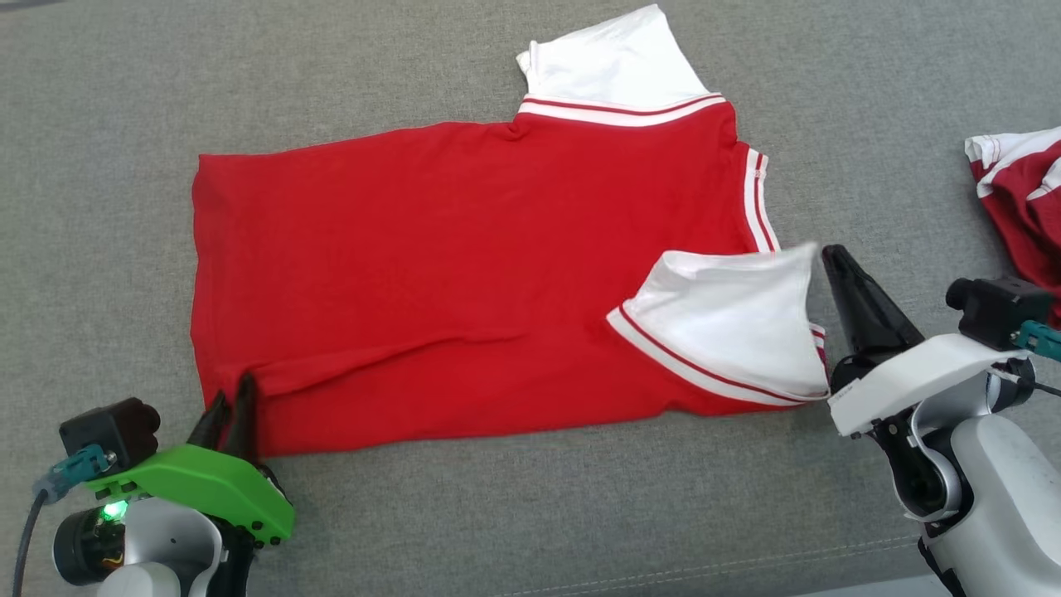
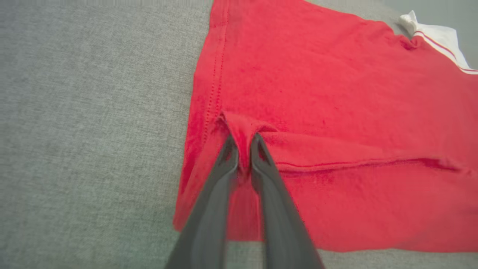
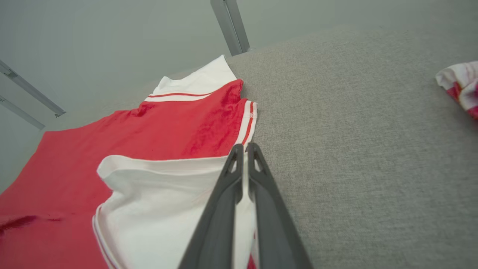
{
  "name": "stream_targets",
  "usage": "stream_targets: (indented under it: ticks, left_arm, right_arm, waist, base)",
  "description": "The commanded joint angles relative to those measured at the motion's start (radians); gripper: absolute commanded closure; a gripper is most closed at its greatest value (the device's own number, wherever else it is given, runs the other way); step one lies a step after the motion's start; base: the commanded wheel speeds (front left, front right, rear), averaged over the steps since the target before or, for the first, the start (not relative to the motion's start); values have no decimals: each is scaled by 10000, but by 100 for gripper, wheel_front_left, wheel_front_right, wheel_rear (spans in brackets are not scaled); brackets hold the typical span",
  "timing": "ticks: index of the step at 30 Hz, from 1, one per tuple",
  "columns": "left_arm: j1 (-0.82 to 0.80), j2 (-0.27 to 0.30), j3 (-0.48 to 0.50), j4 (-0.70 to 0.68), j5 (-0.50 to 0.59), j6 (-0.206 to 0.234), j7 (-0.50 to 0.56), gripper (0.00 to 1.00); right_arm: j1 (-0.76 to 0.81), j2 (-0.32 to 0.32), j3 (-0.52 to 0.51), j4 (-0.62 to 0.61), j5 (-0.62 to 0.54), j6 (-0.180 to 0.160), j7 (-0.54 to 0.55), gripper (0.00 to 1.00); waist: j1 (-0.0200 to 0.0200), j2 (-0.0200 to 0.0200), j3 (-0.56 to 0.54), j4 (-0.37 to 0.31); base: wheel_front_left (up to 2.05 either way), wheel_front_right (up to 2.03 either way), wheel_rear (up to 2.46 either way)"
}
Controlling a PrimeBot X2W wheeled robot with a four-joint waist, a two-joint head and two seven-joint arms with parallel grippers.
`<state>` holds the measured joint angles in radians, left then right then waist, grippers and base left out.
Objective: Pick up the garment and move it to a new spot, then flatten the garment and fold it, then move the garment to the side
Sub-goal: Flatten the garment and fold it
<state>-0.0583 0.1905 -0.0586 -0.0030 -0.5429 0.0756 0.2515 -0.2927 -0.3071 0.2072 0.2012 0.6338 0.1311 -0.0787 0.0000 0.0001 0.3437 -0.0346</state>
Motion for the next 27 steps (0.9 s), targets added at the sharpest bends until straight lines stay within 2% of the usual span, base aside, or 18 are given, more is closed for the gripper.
stream_targets:
  ticks: [1, 7, 15, 23, 27]
  left_arm:
    - [-196, -74, -7, 16, 115, -96, -215, 0]
    - [-117, -551, 62, -72, 205, -208, -1950, 0]
    - [-411, -616, -118, -239, 1406, -207, -4467, 0]
    - [-342, -241, -294, 167, 2696, -96, -5094, 0]
    - [-233, -263, -364, 358, 2797, -60, -5095, 0]
  right_arm:
    - [-78, -83, -9, 52, 28, -8, -242, 0]
    - [249, -206, -344, 1, -893, -8, -1591, 0]
    - [766, 297, -1545, -1439, -3027, -8, -1876, 0]
    - [1521, 842, -2004, -1927, -3710, -10, -1883, 0]
    - [1681, 966, -2027, -1899, -3765, -10, -1884, 0]
  waist:
    - [0, -1, -64, 29]
    - [0, -1, -456, 108]
    - [0, -1, -912, 232]
    - [0, -1, -1196, 262]
    - [0, -1, -1254, 265]
  base:
    - [0, 0, 0]
    - [0, 0, 0]
    - [0, 0, 0]
    - [0, 0, 0]
    - [0, 0, 0]
